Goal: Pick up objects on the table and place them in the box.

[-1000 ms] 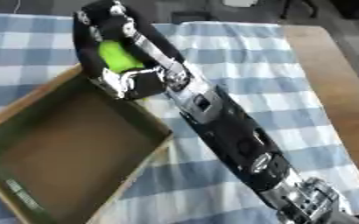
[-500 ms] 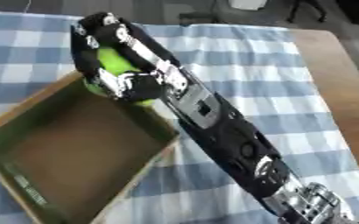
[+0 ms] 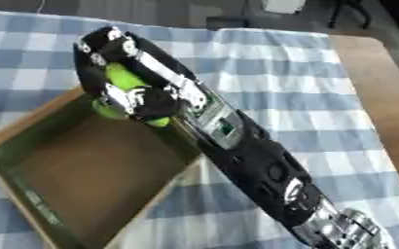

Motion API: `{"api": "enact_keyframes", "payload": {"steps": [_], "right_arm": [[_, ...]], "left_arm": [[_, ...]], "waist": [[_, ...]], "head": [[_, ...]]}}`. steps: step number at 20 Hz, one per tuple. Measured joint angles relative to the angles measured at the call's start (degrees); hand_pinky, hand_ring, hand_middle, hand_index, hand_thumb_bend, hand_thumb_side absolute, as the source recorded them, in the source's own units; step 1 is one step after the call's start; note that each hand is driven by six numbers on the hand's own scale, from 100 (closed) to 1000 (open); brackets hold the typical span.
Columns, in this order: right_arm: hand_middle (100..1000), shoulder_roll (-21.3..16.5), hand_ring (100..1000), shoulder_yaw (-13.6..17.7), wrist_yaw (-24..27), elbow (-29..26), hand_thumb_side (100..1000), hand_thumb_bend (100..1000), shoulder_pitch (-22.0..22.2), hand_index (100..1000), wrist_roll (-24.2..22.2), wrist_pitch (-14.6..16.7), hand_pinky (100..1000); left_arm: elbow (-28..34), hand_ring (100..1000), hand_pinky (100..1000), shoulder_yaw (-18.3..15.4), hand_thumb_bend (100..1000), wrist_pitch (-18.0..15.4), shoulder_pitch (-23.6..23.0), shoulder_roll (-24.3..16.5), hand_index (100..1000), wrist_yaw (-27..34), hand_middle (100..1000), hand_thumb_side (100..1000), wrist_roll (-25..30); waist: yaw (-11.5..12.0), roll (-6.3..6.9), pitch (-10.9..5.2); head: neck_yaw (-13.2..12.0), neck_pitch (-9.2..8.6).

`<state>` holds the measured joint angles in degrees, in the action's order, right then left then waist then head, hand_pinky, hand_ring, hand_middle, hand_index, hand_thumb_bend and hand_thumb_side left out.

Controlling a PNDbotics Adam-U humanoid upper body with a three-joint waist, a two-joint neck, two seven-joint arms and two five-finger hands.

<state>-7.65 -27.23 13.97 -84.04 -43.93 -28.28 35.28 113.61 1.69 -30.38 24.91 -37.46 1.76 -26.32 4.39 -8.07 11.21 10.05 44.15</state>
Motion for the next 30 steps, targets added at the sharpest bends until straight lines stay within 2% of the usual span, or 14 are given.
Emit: {"api": "enact_keyframes", "payload": {"steps": [4,5,6,7,9,11,13,19,20,21,24,28,29,30], "right_arm": [[398,0.6,152,-1.0,1.3,0.7,523,100,-0.3,333,-1.0,-1.0,100],[537,0.9,378,-1.1,1.7,0.8,611,100,-0.3,534,-1.2,-1.2,100],[560,1.1,412,-1.4,2.2,0.9,632,100,-0.3,561,-1.5,-1.5,181],[727,1.2,626,-1.6,2.5,0.9,755,100,-0.3,732,-1.8,-1.8,554],[809,1.3,760,-1.9,2.7,1.0,817,100,-0.3,806,-2.8,-2.8,819],[844,1.3,801,-2.0,2.7,1.4,836,100,-0.2,841,-3.8,-3.8,879],[865,1.3,837,-1.6,2.8,1.8,859,100,0.1,869,-4.3,-4.3,916],[894,0.5,875,0.8,4.6,2.3,875,100,0.6,908,-4.6,-4.6,918],[894,0.2,875,1.2,5.1,2.2,954,100,0.9,908,-4.8,-4.8,918],[894,-0.1,875,1.5,5.6,2.1,873,100,1.2,911,-4.9,-4.9,912],[887,-1.3,870,3.2,7.5,1.6,865,100,2.6,901,-5.3,-5.3,888],[867,-5.4,873,7.7,11.5,-1.3,873,100,7.1,892,-5.2,-5.2,800],[838,-6.7,860,9.4,12.3,-2.6,881,100,8.6,885,-4.9,-4.9,745],[845,-7.7,863,11.3,13.3,-4.2,882,100,10.1,888,-4.4,-4.4,755]], "left_arm": [[0.0,639,468,0.0,466,0.3,0.0,0.0,799,0.0,705,739,0.3],[0.0,639,468,0.0,466,0.4,0.0,0.0,799,0.1,705,739,0.4],[0.0,639,468,0.0,466,0.4,0.0,0.0,799,0.1,705,739,0.4],[0.0,639,465,0.0,466,0.4,0.0,0.0,799,0.1,705,740,0.4],[0.0,639,462,0.0,465,0.5,0.0,0.0,799,0.1,705,737,0.5],[0.0,639,461,0.1,467,0.6,0.0,0.0,800,0.2,705,739,0.6],[0.0,639,457,0.1,468,0.7,0.0,0.0,800,0.2,705,739,0.6],[0.0,639,429,0.2,475,0.9,-0.5,0.0,803,0.2,705,737,0.9],[0.0,639,429,0.2,481,1.0,-0.6,0.1,803,0.2,705,718,1.0],[0.0,639,426,0.2,475,1.1,-0.6,0.1,803,0.1,705,738,1.0],[0.0,639,432,0.2,475,1.2,-0.8,0.1,803,-0.1,705,738,1.1],[0.0,640,412,0.2,479,1.5,-1.1,0.1,807,-0.2,705,736,0.9],[0.0,640,391,0.2,482,1.7,-1.3,0.1,810,-0.2,705,733,1.0],[0.0,640,395,0.2,482,2.0,-1.6,0.1,809,-0.2,705,733,0.9]], "waist": [[0.1,-0.01,-0.01],[0.2,-0.01,-0.02],[0.2,-0.01,-0.02],[0.2,-0.02,-0.03],[0.2,-0.02,-0.04],[0.2,-0.02,-0.05],[0.2,-0.02,-0.05],[-0.1,-0.02,-0.05],[-0.2,-0.02,-0.05],[-0.3,-0.02,-0.05],[-0.4,-0.02,-0.05],[-0.5,-0.03,-0.05],[-0.6,-0.03,-0.04],[-0.9,-0.03,-0.04]], "head": [[0.0,-0.04],[0.0,-0.05],[0.0,-0.05],[-0.1,-0.07],[-0.1,-0.14],[-0.4,-0.34],[-0.5,-0.68],[-0.5,-3.07],[-0.5,-3.3],[-0.5,-3.58],[-0.5,-4.05],[-0.6,-5.29],[-0.7,-5.89],[-1.1,-6.61]]}}
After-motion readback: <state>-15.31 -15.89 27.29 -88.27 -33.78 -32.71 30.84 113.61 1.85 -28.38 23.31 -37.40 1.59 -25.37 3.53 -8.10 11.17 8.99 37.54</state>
